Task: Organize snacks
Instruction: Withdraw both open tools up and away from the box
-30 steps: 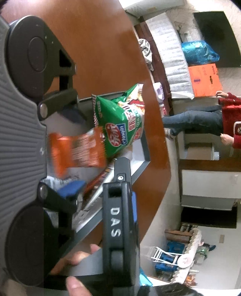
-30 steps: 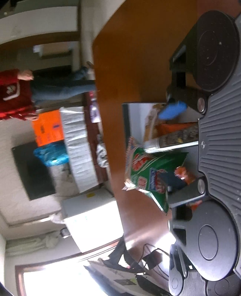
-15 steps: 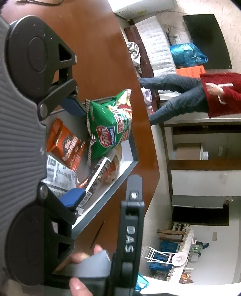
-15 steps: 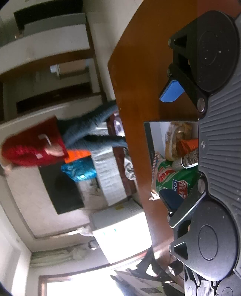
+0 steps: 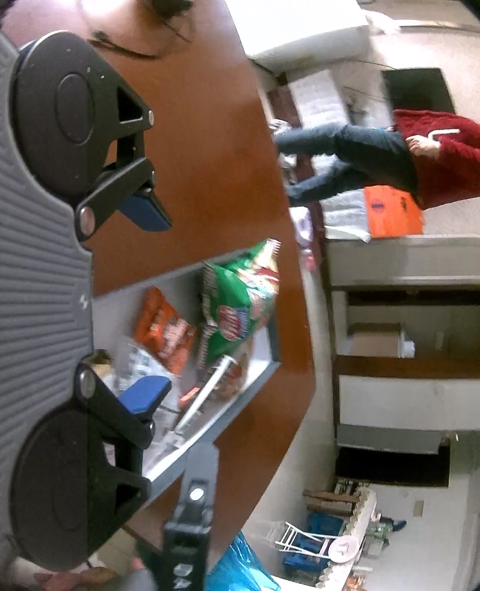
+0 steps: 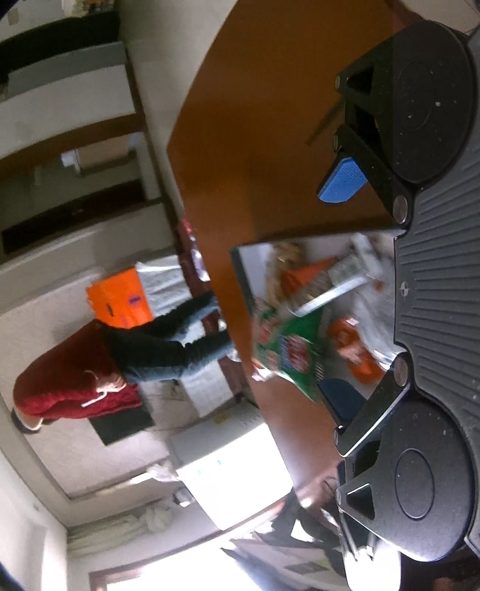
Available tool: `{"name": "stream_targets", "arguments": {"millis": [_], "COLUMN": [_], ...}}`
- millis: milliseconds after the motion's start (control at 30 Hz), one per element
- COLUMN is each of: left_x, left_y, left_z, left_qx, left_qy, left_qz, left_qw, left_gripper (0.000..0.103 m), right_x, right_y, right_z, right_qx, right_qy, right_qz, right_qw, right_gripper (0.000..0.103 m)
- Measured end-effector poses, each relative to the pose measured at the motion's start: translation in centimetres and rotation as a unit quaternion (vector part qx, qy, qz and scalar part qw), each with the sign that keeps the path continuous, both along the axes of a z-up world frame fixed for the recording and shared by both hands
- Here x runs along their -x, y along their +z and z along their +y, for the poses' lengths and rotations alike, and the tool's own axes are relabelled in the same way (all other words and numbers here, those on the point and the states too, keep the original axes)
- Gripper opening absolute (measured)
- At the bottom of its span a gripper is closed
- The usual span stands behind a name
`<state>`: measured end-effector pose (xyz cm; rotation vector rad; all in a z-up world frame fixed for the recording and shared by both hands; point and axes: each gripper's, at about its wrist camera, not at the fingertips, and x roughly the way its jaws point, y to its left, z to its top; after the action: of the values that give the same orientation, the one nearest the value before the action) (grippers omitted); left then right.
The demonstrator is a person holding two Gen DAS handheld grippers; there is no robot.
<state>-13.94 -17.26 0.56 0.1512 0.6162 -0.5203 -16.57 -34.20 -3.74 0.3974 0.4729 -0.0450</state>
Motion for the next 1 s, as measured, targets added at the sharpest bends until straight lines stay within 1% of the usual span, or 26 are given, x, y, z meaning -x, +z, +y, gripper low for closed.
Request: {"name": "stream_targets", "arguments": {"millis": [33,100,167,233,333,433,467,533,567,633,733,800,867,1000], "left_x": [0.4,0.9,1.9,2.9,4.1,4.9,5.1,5.6,5.6,5.5,5.6,5.1,5.1,5.2], "left_y": [0.0,-0.1,-0.2,-0.4,-1.0,-1.7,-2.0,-2.5,-2.7,-3.0,-4.7,-5.6,-5.8,-6.4], "left_z": [0.6,1.3,2.0,2.4,3.0,3.8,4.1,4.7,4.7,4.4,3.6,2.8,2.0,1.4], "left_qx": [0.007,0.015,0.01,0.0,-0.013,-0.013,-0.01,-0.001,0.001,0.001,-0.031,-0.058,-0.074,-0.084], "left_qy": [0.001,0.001,0.006,0.009,0.016,0.026,0.03,0.029,0.026,0.02,0.019,0.015,0.003,-0.018], "left_qz": [0.015,0.032,0.032,0.03,0.04,0.048,0.05,0.052,0.056,0.05,0.053,0.067,0.062,0.064], "left_qw": [0.9999,0.9994,0.9994,0.9995,0.999,0.9984,0.9982,0.9982,0.9981,0.9985,0.9979,0.9959,0.9953,0.9943], "left_gripper": [0.087,0.094,0.095,0.097,0.099,0.1,0.1,0.1,0.1,0.101,0.101,0.101,0.101,0.102], "right_x": [0.5,1.4,2.2,3.0,3.3,3.6,4.0,4.2,4.0,3.5,2.8,2.6,2.2,1.6], "right_y": [-0.1,-0.2,-0.4,-0.6,-1.1,-1.4,-1.5,-1.6,-1.7,-2.0,-2.5,-2.6,-2.7,-3.1], "right_z": [0.3,1.1,1.8,2.4,3.2,3.6,3.7,3.9,4.1,4.7,5.2,5.3,5.3,5.5], "right_qx": [-0.006,-0.011,-0.012,-0.009,0.0,0.006,0.008,0.018,0.028,0.054,0.078,0.085,0.089,0.093], "right_qy": [0.005,0.016,0.021,0.018,0.018,0.015,0.014,0.016,0.018,0.011,0.015,0.02,0.017,0.019], "right_qz": [0.006,0.026,0.046,0.055,0.083,0.104,0.103,0.101,0.106,0.12,0.14,0.138,0.136,0.144], "right_qw": [1.0,0.999,0.999,0.998,0.996,0.994,0.995,0.995,0.994,0.991,0.987,0.987,0.987,0.985], "right_gripper": [0.103,0.103,0.103,0.103,0.103,0.103,0.103,0.103,0.103,0.103,0.103,0.103,0.103,0.103]}}
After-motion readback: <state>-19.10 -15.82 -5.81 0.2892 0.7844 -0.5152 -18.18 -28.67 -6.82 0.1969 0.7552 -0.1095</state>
